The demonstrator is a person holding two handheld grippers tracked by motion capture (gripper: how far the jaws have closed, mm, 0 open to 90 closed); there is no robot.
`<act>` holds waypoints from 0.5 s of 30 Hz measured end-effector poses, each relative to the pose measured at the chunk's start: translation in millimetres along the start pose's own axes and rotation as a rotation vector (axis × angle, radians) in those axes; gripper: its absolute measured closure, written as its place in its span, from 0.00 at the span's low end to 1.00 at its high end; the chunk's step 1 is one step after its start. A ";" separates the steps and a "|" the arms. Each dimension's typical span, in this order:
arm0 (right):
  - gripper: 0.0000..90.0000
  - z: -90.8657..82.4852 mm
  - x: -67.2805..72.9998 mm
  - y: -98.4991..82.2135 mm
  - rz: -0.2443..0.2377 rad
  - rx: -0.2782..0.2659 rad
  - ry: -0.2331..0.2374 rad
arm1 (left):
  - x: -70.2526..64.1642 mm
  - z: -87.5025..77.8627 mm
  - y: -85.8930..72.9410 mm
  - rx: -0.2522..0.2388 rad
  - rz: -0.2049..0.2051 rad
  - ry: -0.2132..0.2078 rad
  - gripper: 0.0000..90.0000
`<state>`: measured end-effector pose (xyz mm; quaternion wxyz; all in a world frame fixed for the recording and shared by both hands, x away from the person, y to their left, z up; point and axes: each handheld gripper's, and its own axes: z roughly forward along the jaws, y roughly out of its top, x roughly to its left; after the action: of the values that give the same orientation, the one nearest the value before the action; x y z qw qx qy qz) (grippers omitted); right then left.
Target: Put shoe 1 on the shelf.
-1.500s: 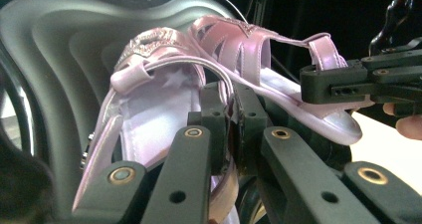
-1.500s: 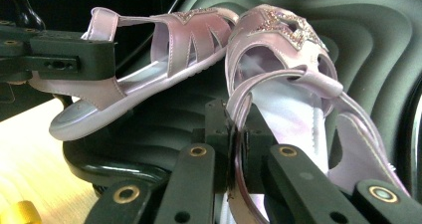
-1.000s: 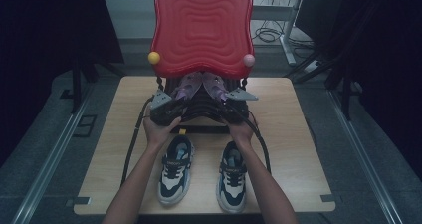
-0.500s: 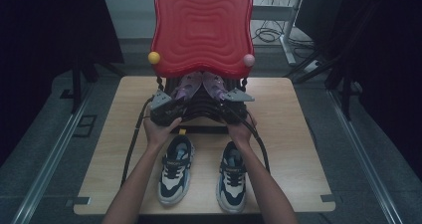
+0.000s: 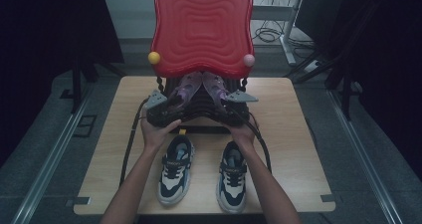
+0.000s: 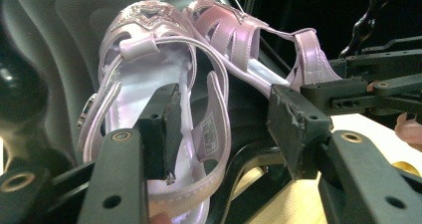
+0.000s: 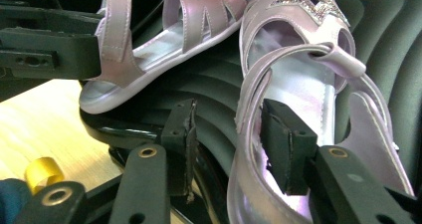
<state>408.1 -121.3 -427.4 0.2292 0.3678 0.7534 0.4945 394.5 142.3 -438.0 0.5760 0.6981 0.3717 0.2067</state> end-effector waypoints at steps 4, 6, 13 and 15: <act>0.62 -5.8 -1.2 -0.1 -0.006 0.013 0.038 | -1.9 -6.1 0.6 -0.003 -0.001 -0.004 0.50; 0.61 -8.0 0.9 -1.0 0.006 0.003 0.012 | -2.9 -9.0 1.1 0.005 -0.002 -0.011 0.50; 0.60 -17.0 0.3 -4.3 0.015 0.010 0.060 | -8.3 -18.9 4.1 0.009 0.001 -0.021 0.48; 0.60 -16.0 1.6 -4.9 0.025 -0.004 0.028 | -8.6 -18.5 3.3 0.018 0.004 -0.015 0.48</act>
<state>394.2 -130.5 -425.3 0.2131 0.3697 0.7510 0.5040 376.6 147.7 -428.9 0.5721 0.7054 0.3677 0.1996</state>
